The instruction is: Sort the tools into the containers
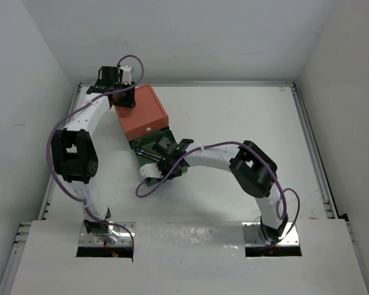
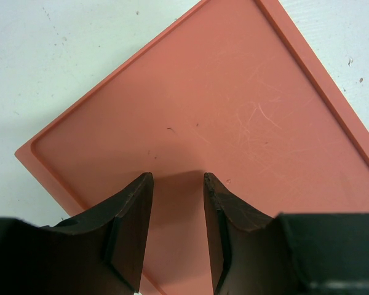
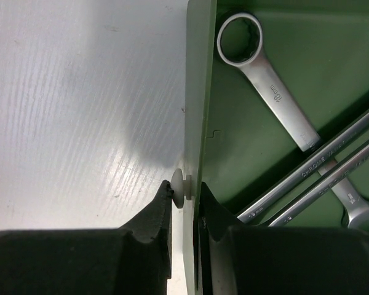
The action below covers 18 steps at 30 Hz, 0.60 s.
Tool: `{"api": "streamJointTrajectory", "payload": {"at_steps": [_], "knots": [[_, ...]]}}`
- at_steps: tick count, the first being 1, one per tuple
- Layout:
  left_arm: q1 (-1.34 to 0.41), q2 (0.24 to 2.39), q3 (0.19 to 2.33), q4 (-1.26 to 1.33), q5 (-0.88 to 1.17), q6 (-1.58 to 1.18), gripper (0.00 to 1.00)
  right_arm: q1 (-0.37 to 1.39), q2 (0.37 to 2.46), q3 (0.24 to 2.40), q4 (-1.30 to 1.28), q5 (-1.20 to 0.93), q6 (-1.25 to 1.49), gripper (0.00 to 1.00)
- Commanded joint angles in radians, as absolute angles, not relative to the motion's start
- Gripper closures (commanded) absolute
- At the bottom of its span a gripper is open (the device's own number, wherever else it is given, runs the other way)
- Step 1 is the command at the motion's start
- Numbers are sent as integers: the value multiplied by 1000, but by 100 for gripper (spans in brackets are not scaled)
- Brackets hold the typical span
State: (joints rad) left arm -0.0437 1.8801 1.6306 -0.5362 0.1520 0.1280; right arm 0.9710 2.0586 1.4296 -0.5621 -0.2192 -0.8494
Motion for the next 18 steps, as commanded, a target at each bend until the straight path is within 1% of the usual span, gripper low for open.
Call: {"api": "streamJointTrajectory", "payload": {"at_steps": [1, 18], "knots": [[-28, 1911, 1638, -578, 166, 135, 64, 966, 2019, 1477, -525, -164, -922, 100], [-28, 1916, 1640, -581, 169, 132, 64, 966, 2048, 1581, -457, -95, -904, 100]]}}
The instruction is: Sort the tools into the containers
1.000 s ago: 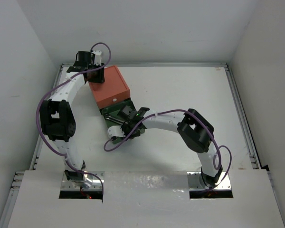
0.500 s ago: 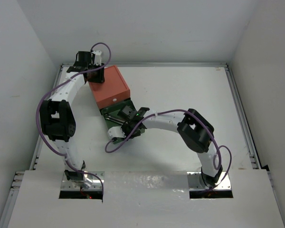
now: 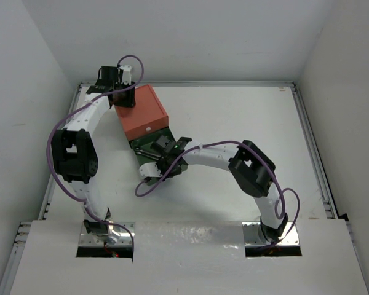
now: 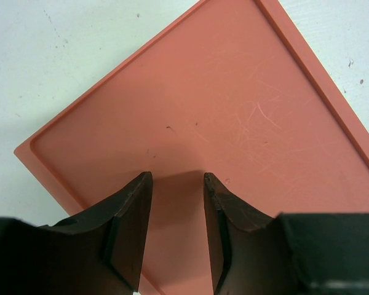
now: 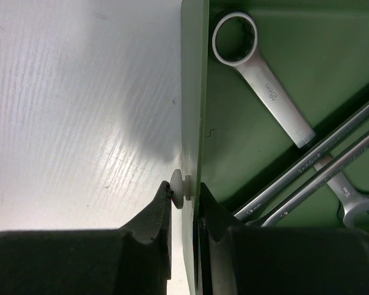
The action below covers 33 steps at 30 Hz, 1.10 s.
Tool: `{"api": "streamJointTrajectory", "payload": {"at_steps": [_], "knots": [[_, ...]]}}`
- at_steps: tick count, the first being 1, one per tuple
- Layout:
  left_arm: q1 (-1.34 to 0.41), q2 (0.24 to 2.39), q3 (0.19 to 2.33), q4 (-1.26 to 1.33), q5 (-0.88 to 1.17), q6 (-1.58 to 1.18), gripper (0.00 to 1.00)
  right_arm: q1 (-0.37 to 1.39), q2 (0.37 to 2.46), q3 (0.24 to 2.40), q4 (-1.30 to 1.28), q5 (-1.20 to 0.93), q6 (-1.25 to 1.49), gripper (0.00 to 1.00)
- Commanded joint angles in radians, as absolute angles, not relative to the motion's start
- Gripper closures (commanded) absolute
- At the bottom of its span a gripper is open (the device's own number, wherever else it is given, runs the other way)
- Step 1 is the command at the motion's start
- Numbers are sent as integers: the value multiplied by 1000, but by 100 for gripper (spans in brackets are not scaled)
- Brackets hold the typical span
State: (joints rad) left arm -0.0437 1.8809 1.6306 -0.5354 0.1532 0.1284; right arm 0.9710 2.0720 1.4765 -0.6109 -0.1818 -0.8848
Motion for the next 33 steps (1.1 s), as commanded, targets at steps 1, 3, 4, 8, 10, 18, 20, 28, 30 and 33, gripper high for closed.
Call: {"api": "streamJointTrajectory", "payload": {"at_steps": [1, 3, 4, 8, 10, 18, 20, 28, 30, 33], "knots": [[-28, 1916, 1640, -581, 169, 133, 64, 966, 2048, 1582, -453, -95, -899, 100], [-28, 1916, 1640, -581, 169, 133, 64, 966, 2046, 1591, -430, -89, -881, 100], [-28, 1914, 1640, -581, 169, 133, 64, 966, 2043, 1595, -423, -83, -879, 100], [-28, 1914, 1641, -581, 167, 133, 64, 968, 2031, 1597, -391, -77, -871, 100], [-28, 1916, 1643, -581, 167, 133, 64, 966, 2023, 1594, -384, -72, -873, 100], [-28, 1931, 1647, -584, 169, 133, 64, 971, 1980, 1572, -336, -55, -864, 100], [-28, 1934, 1652, -589, 170, 133, 64, 973, 1980, 1572, -325, -52, -854, 100], [-28, 1931, 1652, -591, 166, 137, 64, 971, 1965, 1554, -284, -40, -851, 100], [-28, 1933, 1652, -589, 167, 137, 64, 971, 1963, 1565, -291, -44, -854, 100], [-28, 1936, 1654, -589, 169, 137, 64, 971, 1967, 1562, -291, -67, -879, 100]]}}
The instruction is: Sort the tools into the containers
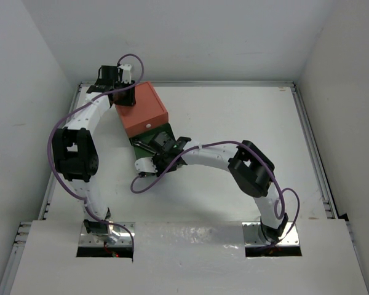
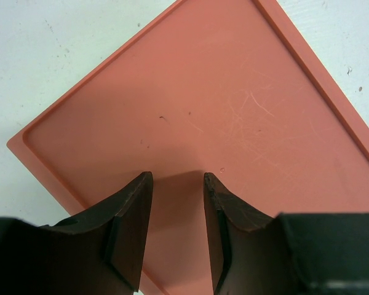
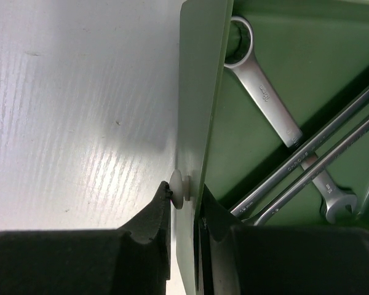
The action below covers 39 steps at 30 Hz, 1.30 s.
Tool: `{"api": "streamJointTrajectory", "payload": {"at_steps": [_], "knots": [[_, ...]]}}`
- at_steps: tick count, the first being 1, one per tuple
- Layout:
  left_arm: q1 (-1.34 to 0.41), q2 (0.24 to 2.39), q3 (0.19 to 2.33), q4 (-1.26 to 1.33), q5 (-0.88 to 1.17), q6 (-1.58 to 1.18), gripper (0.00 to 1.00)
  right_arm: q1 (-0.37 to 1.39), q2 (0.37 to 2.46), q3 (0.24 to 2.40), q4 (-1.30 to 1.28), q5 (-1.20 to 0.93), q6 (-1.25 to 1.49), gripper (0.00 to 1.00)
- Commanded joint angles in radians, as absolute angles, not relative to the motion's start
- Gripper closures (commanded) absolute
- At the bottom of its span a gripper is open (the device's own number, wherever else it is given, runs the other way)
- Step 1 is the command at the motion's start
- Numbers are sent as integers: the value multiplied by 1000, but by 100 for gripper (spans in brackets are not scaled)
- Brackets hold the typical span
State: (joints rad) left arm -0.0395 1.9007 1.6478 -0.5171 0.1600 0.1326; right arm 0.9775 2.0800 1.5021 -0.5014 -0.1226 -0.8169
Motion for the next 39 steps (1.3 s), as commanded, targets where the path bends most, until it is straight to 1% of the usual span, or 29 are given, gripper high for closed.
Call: {"api": "streamJointTrajectory", "payload": {"at_steps": [1, 4, 11, 33, 34, 35, 37, 38, 39], "knots": [[-28, 1936, 1654, -589, 170, 135, 64, 971, 1971, 1559, -291, -75, -890, 100], [-28, 1936, 1654, -589, 169, 137, 64, 973, 1990, 1565, -307, -129, -945, 100], [-28, 1939, 1649, -591, 172, 137, 64, 979, 2011, 1600, -333, -183, -956, 100], [-28, 1944, 1648, -592, 181, 133, 64, 943, 2079, 1598, -213, -110, -1063, 99], [-28, 1944, 1647, -594, 181, 133, 64, 942, 2079, 1594, -207, -106, -1063, 96], [-28, 1945, 1647, -594, 181, 135, 64, 942, 2079, 1591, -183, -104, -1063, 87], [-28, 1944, 1647, -594, 181, 133, 64, 942, 2077, 1582, -155, -95, -1062, 79], [-28, 1944, 1647, -594, 181, 133, 64, 940, 2077, 1580, -125, -80, -1054, 70], [-28, 1944, 1647, -594, 181, 133, 64, 942, 2077, 1577, -108, -66, -1052, 67]]}}
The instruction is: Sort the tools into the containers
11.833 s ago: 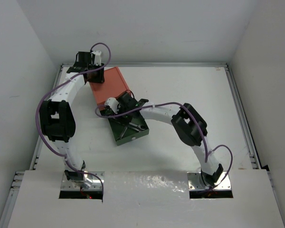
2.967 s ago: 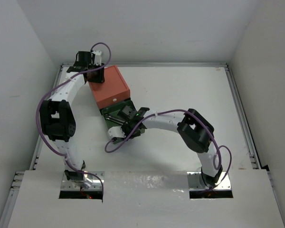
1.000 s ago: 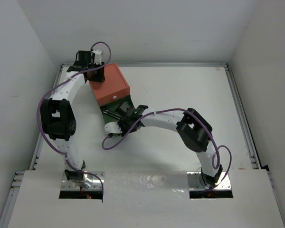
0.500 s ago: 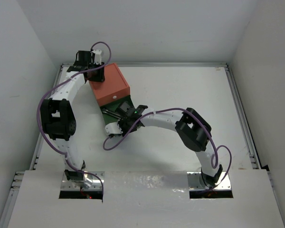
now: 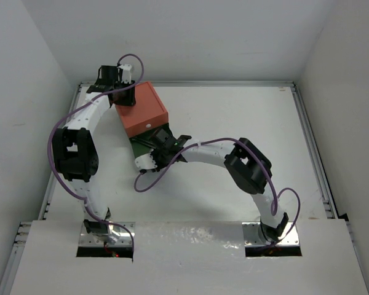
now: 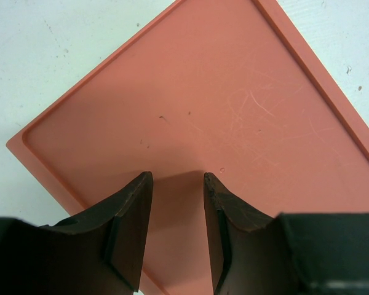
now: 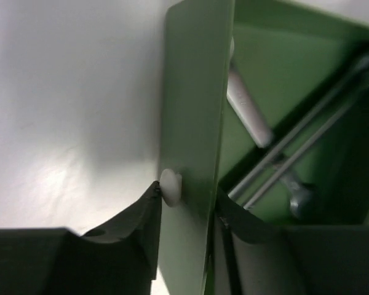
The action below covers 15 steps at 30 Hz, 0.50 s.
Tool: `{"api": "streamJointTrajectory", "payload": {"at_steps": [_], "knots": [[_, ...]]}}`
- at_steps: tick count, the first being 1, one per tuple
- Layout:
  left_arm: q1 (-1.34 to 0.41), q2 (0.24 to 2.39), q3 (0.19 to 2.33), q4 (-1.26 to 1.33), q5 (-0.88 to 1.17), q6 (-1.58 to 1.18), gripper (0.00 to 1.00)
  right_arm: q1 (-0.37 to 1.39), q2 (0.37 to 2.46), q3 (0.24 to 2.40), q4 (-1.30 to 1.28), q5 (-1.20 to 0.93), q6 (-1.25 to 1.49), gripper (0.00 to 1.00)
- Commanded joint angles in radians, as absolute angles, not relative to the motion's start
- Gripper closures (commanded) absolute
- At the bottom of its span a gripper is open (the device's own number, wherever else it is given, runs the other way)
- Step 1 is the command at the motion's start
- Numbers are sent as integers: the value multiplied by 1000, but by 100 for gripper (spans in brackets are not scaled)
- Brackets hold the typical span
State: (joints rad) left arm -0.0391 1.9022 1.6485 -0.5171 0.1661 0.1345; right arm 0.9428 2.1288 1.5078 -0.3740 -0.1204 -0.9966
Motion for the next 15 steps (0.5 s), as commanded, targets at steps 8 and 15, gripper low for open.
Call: {"api": "streamJointTrajectory", "payload": {"at_steps": [8, 15], "knots": [[-28, 1942, 1647, -595, 184, 137, 64, 940, 2039, 1537, -9, 5, -1017, 52], [-28, 1947, 1651, -597, 184, 138, 64, 942, 1944, 1417, 32, -14, -976, 35]]}}
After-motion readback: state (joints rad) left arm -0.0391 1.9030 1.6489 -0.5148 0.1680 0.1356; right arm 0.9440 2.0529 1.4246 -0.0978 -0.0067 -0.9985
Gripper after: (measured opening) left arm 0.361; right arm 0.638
